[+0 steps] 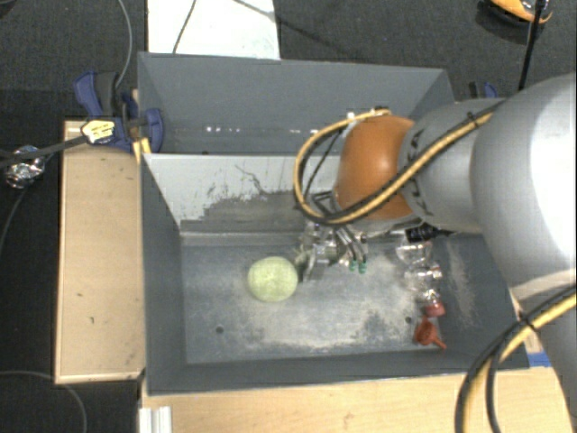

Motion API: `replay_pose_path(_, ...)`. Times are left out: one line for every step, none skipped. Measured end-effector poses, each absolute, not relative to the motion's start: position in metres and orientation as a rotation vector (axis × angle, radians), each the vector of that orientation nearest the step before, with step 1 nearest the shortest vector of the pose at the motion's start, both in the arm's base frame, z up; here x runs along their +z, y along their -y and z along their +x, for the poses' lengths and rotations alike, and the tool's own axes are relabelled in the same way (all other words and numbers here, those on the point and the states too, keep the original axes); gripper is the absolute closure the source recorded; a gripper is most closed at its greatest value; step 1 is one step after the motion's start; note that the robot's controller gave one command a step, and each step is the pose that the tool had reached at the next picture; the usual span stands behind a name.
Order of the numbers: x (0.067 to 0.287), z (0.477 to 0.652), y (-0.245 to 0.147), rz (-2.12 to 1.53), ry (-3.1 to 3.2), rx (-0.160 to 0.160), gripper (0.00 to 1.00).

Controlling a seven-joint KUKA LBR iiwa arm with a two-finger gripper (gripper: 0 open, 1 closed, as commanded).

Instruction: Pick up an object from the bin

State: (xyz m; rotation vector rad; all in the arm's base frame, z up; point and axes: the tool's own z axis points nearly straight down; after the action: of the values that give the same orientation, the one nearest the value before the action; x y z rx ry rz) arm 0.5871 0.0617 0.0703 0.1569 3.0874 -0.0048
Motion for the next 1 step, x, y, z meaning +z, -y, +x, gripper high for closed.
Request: replay_pose_path(0.0703, 0.5871, -0.0617, 0.156, -3.088, -0.005, 1.0)
